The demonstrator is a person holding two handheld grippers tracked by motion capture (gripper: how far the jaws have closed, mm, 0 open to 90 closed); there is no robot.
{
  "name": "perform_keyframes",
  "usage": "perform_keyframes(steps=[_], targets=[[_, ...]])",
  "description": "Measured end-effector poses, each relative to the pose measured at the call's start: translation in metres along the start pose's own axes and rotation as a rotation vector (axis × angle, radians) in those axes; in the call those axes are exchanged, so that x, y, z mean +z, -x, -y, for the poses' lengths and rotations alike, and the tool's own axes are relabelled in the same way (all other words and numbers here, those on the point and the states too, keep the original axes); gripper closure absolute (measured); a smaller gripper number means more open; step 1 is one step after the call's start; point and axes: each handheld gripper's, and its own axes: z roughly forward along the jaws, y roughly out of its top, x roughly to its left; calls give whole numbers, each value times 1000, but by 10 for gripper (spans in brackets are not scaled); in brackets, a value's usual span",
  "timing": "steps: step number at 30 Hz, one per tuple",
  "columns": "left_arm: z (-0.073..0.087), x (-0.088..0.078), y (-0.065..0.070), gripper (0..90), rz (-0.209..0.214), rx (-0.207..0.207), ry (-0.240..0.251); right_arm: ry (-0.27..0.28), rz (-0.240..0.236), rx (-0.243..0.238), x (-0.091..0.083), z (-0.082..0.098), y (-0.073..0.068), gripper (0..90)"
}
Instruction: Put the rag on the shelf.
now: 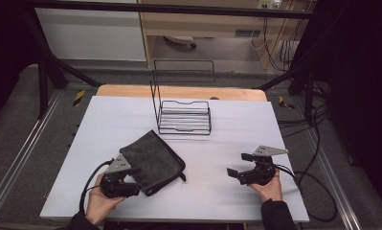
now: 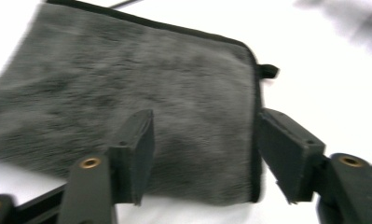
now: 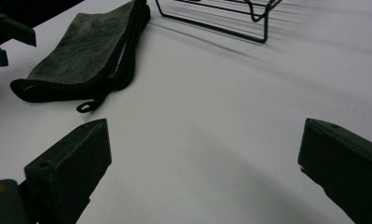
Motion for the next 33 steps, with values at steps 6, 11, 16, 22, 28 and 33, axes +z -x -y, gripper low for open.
perform_keyframes(steps=[6,11,16,22,28,33], targets=[[2,15,17,511,-9,20,-67,1,-37,-21,9,-7,-13,92],[5,22,18,549,-28,2,-106,-27,-50,-37,22,-13,-26,151],[8,25,18,584,-47,-2,-116,-51,-54,-103,43,-23,-46,236],[8,25,18,583,-49,-17,-110,-81,-81,-138,74,-37,-68,307],[8,25,18,582,-41,-21,-108,-129,-101,-165,105,-45,-88,426],[8,25,18,582,-42,-16,-107,-157,-92,-159,124,-48,-95,551]])
